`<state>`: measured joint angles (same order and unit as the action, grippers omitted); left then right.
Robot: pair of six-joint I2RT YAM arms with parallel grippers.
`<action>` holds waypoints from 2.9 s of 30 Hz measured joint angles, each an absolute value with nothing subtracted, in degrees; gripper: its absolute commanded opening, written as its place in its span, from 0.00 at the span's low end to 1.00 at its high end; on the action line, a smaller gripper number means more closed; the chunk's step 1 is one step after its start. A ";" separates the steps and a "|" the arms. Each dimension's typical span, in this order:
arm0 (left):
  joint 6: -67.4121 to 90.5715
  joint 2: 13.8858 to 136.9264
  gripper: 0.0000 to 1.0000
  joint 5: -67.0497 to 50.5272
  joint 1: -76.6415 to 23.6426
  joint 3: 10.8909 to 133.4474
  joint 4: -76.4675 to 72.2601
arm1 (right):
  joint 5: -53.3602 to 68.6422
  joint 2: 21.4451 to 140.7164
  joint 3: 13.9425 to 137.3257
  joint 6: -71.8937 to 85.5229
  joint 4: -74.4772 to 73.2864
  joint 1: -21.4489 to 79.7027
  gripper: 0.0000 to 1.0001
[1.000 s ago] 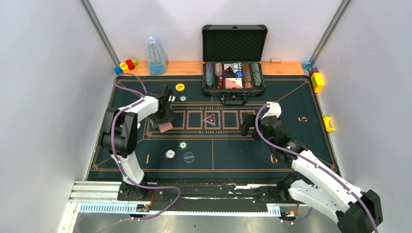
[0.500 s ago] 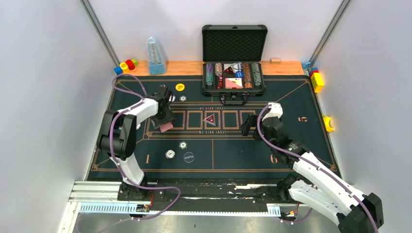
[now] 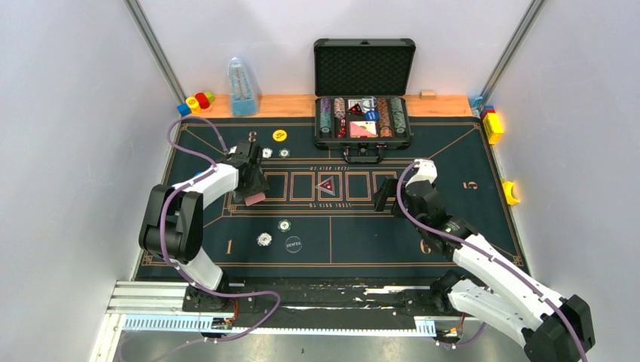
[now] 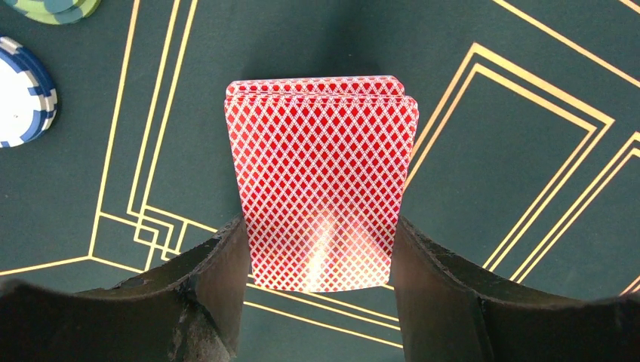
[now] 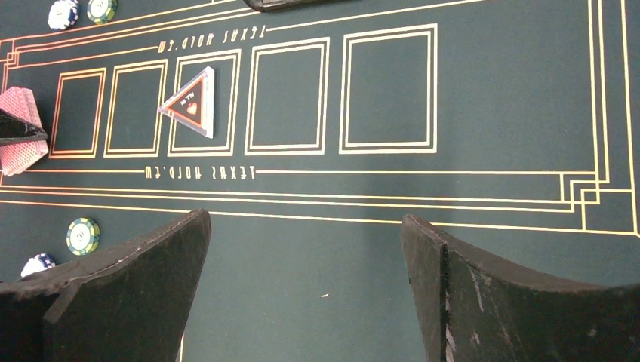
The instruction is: Distribute texas hold em gaming equipment
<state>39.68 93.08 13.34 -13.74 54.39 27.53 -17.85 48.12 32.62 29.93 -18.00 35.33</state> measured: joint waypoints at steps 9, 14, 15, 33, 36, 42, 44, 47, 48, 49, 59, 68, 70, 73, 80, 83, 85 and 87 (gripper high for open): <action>36.16 91.98 0.00 12.08 -15.55 54.39 26.76 | -10.94 55.66 33.71 30.41 -13.50 35.33 0.99; 34.00 90.74 0.00 11.97 -18.44 54.39 27.16 | -4.01 64.07 38.13 32.88 -9.41 35.31 0.99; 33.50 90.56 0.00 11.77 -18.94 54.39 27.29 | -2.66 65.60 39.09 33.28 -8.40 35.33 0.99; 27.44 88.33 0.00 8.38 -33.04 54.39 27.46 | 13.72 87.11 50.00 40.95 2.68 34.11 0.94; 26.44 86.63 0.00 6.98 -34.79 54.39 27.38 | 17.15 88.92 49.98 42.22 4.93 33.28 0.93; 24.95 83.44 0.00 3.57 -38.76 54.39 27.22 | 23.64 91.74 48.75 44.97 9.93 32.10 0.90; 24.71 82.81 0.00 2.79 -39.83 54.39 27.27 | 26.37 92.71 47.83 46.37 12.47 31.68 0.89; 24.58 82.11 0.00 1.65 -40.99 54.39 27.31 | 30.13 94.32 46.57 48.36 16.49 31.29 0.87; 24.53 81.93 0.00 1.28 -41.30 54.39 27.35 | 30.98 94.74 46.33 48.86 17.50 31.29 0.86; 24.51 81.80 0.00 0.95 -41.54 54.39 27.40 | 32.27 95.39 46.00 49.54 18.96 31.24 0.85; 23.86 81.65 0.00 -1.23 -43.88 54.59 27.42 | 37.76 98.08 45.74 52.51 25.02 31.24 0.77; 23.68 81.65 0.00 -1.58 -44.45 56.53 27.27 | 40.80 100.22 45.28 54.06 27.81 31.24 0.69; 23.57 81.65 0.00 -1.61 -44.64 56.86 27.20 | 41.23 100.25 45.01 54.39 28.29 31.29 0.65; 23.24 81.76 0.00 -1.67 -44.95 57.17 27.31 | 41.80 100.36 44.93 55.02 28.93 31.44 0.55; 22.31 83.07 0.00 -1.13 -45.78 59.24 28.77 | 42.63 100.44 44.93 56.23 30.52 32.21 0.22; 22.02 83.70 0.00 -0.97 -45.87 60.31 30.22 | 43.03 100.44 44.93 56.95 31.24 32.23 0.02; 21.78 83.94 0.06 -0.75 -45.95 61.36 31.48 | 43.22 100.55 44.64 57.98 32.29 32.23 0.00; 21.65 83.99 0.47 -0.58 -46.04 62.22 32.49 | 43.62 100.62 43.99 59.44 34.22 32.18 0.00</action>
